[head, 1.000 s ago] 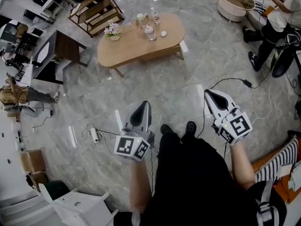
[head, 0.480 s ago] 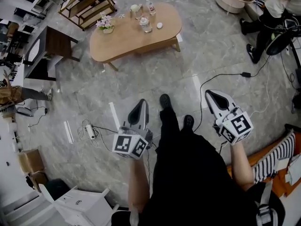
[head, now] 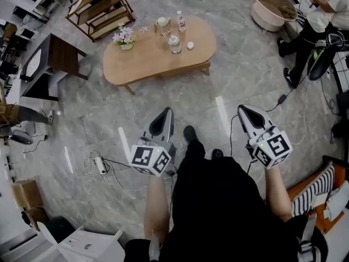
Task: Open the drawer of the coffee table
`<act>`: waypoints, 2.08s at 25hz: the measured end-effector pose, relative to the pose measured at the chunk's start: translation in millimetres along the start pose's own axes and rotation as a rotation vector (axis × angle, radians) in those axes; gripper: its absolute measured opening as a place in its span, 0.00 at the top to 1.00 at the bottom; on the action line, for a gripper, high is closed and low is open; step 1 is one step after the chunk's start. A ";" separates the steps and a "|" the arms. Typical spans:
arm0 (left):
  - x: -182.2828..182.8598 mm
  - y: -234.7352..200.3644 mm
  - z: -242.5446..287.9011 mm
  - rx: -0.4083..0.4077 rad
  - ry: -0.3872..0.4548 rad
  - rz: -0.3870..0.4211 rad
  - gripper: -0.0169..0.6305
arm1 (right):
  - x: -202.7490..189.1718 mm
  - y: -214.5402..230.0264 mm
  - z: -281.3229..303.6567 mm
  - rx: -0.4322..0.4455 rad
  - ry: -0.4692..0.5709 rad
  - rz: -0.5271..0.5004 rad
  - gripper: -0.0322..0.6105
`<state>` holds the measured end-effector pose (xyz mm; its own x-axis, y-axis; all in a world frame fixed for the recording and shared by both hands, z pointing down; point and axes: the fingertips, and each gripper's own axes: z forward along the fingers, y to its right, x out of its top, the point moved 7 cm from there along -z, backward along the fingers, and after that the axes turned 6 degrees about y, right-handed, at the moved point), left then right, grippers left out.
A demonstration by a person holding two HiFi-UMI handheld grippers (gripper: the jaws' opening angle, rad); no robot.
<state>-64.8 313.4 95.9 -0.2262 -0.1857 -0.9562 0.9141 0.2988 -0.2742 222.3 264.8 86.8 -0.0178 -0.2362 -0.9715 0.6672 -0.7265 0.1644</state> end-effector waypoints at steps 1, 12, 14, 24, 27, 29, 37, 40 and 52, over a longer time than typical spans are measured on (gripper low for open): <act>2.4 -10.1 5.4 -0.006 -0.002 -0.004 0.97 | 3.4 -1.0 11.3 -0.004 0.000 -0.001 0.93; -26.8 -109.0 39.8 -0.019 -0.108 -0.061 0.97 | -30.0 -29.3 97.7 0.013 -0.104 0.013 0.93; -31.8 -112.5 49.0 -0.017 -0.123 -0.073 0.97 | -33.4 -27.8 105.4 0.031 -0.122 0.026 0.93; -44.5 -102.3 116.6 -0.012 -0.177 -0.083 0.97 | -30.5 41.5 148.0 0.075 -0.152 0.036 0.93; -44.4 -90.1 140.9 0.014 -0.192 -0.085 0.97 | -25.9 73.9 160.1 0.100 -0.156 0.028 0.93; -48.2 -83.9 158.6 0.042 -0.216 -0.101 0.96 | -28.1 97.2 171.3 0.132 -0.172 -0.056 0.93; -116.0 -82.8 213.8 0.215 -0.318 -0.191 0.97 | -94.9 171.8 228.1 0.310 -0.313 -0.198 0.93; -158.9 -97.7 233.0 0.246 -0.337 -0.206 0.97 | -132.8 189.6 254.5 0.354 -0.320 -0.182 0.93; -350.3 -211.5 265.9 0.302 -0.383 -0.174 0.96 | -290.9 231.6 334.1 0.265 -0.360 -0.189 0.93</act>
<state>-89.4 66.4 516.0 -0.2957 -0.5551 -0.7775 0.9431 -0.0402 -0.3299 133.3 -50.3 464.5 -0.4078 -0.2585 -0.8757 0.4153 -0.9066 0.0742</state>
